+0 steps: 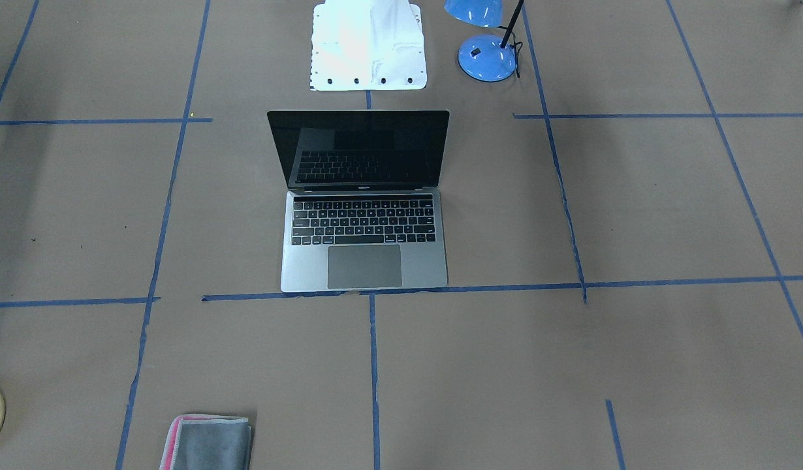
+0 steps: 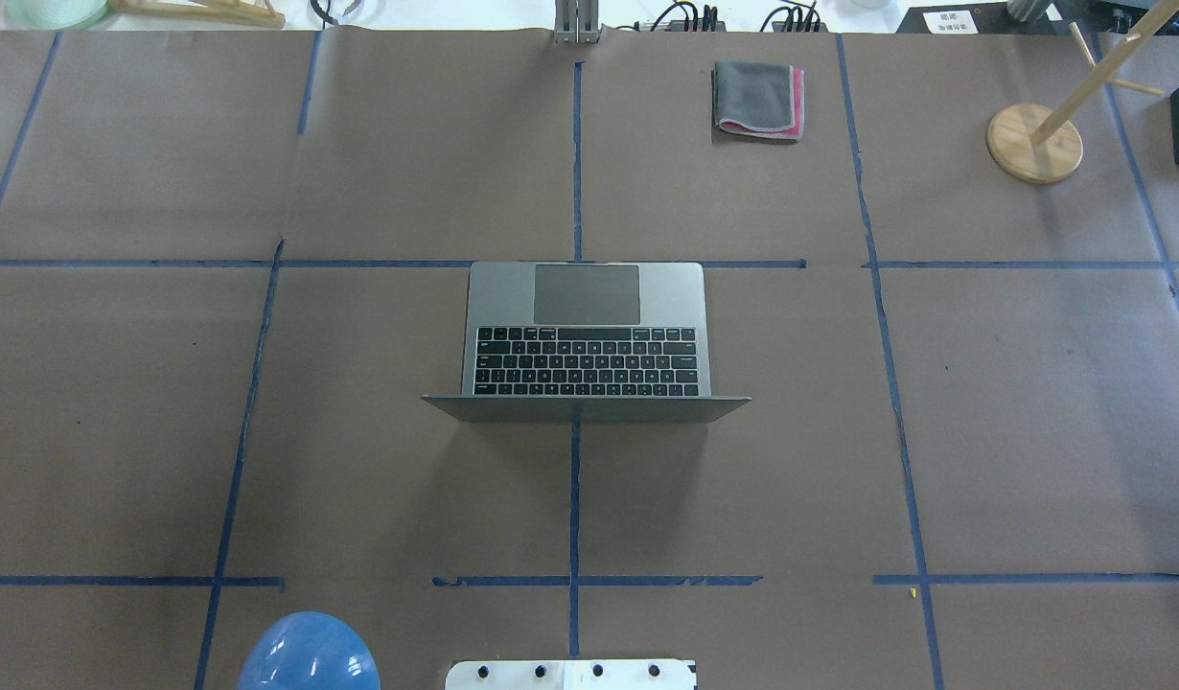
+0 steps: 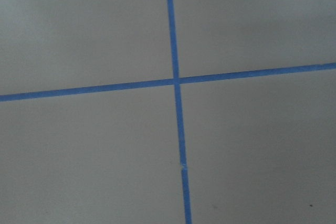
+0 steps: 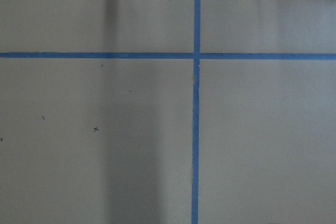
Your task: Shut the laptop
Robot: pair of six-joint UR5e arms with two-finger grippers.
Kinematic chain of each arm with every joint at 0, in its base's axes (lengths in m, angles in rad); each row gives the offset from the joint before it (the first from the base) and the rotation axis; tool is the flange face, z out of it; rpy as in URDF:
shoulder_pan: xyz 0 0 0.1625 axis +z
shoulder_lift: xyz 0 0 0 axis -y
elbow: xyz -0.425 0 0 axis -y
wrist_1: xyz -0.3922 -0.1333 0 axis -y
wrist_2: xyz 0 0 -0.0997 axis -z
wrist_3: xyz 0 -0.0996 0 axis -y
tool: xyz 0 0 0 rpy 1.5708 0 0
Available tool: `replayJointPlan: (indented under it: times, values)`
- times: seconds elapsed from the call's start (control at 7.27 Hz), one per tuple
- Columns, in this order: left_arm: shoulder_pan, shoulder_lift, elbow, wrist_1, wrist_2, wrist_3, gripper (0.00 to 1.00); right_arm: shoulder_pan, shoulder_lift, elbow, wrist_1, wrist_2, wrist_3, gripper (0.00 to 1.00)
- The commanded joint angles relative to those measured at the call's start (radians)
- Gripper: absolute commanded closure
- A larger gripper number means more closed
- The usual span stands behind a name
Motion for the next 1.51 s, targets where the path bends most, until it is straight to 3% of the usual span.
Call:
replayJointPlan:
  times: [0.0,0.14,0.28,0.41,0.55,0.69,0.83,1.1,1.24,1.38]
  values:
    - [0.084,-0.081,-0.298,0.306,-0.009,-0.140,0.00,-0.005,0.024,0.039,-0.011,0.144,0.007,0.00]
    - [0.165,-0.098,-0.429,0.326,-0.014,-0.293,0.00,-0.031,0.036,0.052,-0.008,0.221,0.079,0.00]
    - [0.254,-0.133,-0.498,0.323,-0.037,-0.462,0.00,-0.084,0.068,0.111,-0.003,0.225,0.221,0.00]
    - [0.326,-0.218,-0.542,0.324,-0.052,-0.641,0.22,-0.136,0.099,0.198,-0.003,0.220,0.411,0.22]
    - [0.402,-0.301,-0.585,0.323,-0.052,-0.845,0.73,-0.187,0.120,0.270,0.002,0.220,0.552,0.73]
    - [0.491,-0.388,-0.597,0.323,-0.052,-1.022,0.96,-0.244,0.121,0.333,0.006,0.222,0.622,0.97]
    - [0.608,-0.480,-0.593,0.323,-0.040,-1.174,0.99,-0.326,0.127,0.401,0.006,0.222,0.689,1.00]
    - [0.781,-0.546,-0.587,0.315,0.033,-1.258,1.00,-0.524,0.188,0.493,0.009,0.193,0.844,0.99]
    - [0.864,-0.566,-0.582,0.314,0.105,-1.275,1.00,-0.661,0.272,0.513,0.029,0.095,1.009,0.99]
    - [0.939,-0.581,-0.555,0.305,0.160,-1.293,1.00,-0.833,0.356,0.513,0.055,-0.068,1.191,0.99]
